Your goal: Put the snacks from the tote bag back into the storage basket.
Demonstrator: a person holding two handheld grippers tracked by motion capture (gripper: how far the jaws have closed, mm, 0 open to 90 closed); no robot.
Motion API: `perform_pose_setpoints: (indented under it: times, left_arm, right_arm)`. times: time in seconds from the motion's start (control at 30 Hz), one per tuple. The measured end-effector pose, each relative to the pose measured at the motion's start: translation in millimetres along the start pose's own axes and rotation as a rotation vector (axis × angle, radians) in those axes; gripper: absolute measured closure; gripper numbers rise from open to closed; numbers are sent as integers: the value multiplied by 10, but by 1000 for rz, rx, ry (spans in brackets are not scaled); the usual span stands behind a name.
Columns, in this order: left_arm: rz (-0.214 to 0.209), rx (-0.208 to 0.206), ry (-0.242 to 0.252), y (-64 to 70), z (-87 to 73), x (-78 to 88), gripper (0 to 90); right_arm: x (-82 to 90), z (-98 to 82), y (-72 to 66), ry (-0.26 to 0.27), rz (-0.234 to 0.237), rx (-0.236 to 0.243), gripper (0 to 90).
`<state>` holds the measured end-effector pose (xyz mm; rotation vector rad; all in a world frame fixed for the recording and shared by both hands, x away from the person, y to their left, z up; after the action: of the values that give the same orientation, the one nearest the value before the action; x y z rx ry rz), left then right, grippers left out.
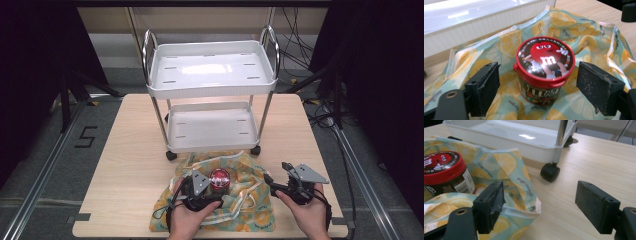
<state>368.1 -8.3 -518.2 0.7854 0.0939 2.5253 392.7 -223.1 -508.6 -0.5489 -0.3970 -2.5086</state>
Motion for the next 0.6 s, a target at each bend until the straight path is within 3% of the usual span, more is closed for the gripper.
perform_pose_setpoints:
  times: [0.37, 0.5, 0.53, 0.57, 0.6]
  left_arm:
    - [-1, -7, -8, 51, -28, -204, 157]
    - [3, -21, -18, 59, -54, -270, 152]
    - [4, -14, -23, 60, -58, -276, 152]
    - [2, -5, -20, 63, -60, -292, 152]
    - [-2, -26, -21, 60, -58, -306, 152]
  right_arm:
    - [-31, -19, -24, -8, 20, -14, 232]
    - [-18, -33, -16, -21, 18, 9, 231]
    - [-8, -39, -57, -33, 18, -43, 231]
    - [-8, -39, -57, -33, 18, -43, 231]
    - [-33, -35, -33, -18, 29, -14, 231]
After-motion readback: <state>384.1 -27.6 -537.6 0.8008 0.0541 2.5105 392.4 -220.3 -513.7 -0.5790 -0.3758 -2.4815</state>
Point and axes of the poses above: each handheld gripper's, and its own axes: x roughly backward along the jaws, z roughly out of its top, y roughly to its right, the point moved 9 cm from there along -x, roughly forward along the jaws, and after that the axes turned 9 degrees about x, right-handed, at the moved point
